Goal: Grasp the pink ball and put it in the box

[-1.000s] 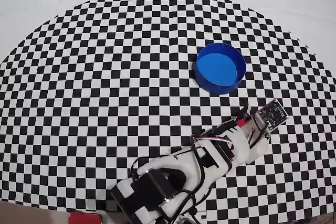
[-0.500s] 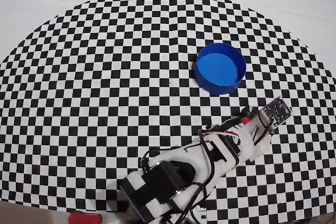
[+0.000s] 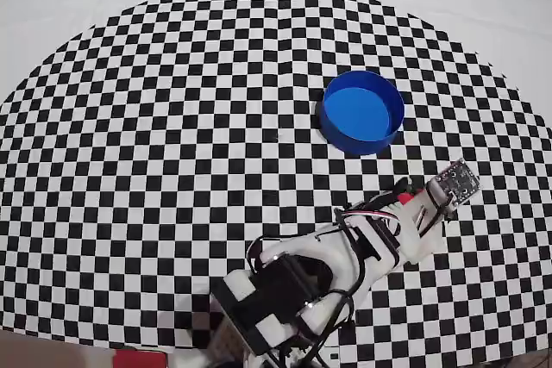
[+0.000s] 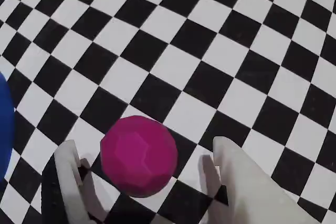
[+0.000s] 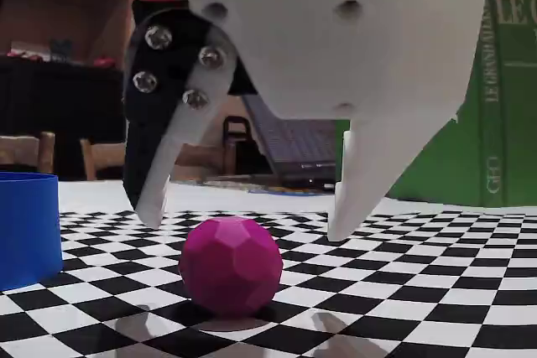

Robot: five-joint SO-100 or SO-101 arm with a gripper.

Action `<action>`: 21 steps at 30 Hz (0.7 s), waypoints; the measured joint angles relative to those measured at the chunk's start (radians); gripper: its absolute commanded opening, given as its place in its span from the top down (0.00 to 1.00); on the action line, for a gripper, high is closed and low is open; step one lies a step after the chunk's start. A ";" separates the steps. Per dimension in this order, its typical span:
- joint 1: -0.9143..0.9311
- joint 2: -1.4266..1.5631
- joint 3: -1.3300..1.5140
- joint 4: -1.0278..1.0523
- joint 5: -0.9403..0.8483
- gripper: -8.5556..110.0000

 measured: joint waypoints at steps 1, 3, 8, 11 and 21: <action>0.000 -0.009 -0.005 0.000 0.003 0.68; 0.000 -0.025 -0.015 0.000 0.006 0.68; 0.000 -0.060 -0.040 0.000 0.008 0.68; 0.000 -0.080 -0.049 0.000 0.014 0.68; 0.000 -0.098 -0.052 0.002 0.025 0.68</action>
